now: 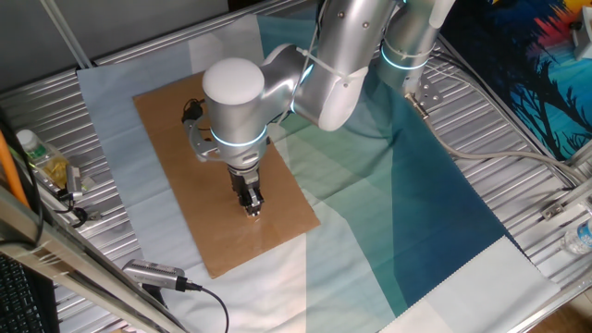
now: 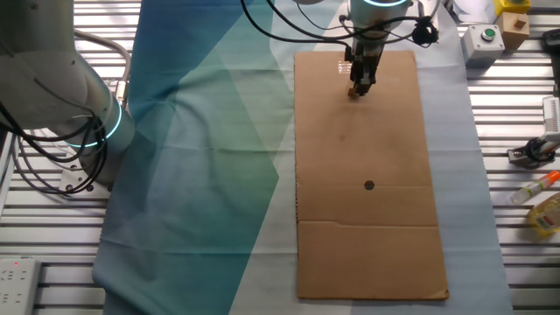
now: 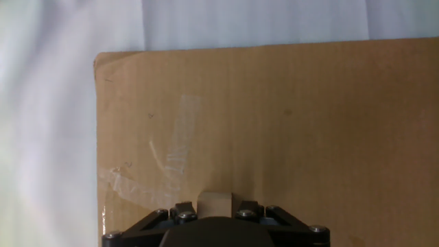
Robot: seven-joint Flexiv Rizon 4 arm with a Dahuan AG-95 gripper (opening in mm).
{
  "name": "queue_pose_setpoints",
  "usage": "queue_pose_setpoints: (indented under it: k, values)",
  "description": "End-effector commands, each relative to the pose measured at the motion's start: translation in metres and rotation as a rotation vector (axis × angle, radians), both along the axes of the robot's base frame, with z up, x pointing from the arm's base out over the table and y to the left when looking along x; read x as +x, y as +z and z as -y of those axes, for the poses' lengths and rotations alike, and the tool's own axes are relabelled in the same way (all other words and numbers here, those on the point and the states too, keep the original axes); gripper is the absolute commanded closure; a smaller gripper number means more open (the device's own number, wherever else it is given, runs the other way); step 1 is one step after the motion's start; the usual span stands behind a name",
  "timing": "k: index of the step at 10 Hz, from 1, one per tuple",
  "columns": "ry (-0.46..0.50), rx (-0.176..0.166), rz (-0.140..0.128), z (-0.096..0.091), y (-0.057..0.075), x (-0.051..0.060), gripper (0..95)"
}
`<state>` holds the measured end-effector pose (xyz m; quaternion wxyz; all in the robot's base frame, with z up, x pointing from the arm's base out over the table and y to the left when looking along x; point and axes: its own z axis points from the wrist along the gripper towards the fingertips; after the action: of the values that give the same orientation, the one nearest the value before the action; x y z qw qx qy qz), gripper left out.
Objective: Hold a small block with the gripper and sweep it from left to right on the table
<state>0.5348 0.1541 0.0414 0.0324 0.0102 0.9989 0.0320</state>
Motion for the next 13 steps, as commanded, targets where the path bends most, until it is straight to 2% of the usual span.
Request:
queue_pose_setpoints:
  k: [1,13]
  values:
    - [-0.002,0.000,0.002,-0.0002,-0.0002,-0.0005,57.0]
    - [-0.009,-0.003,0.005,-0.0013,0.0075,-0.0044,57.0]
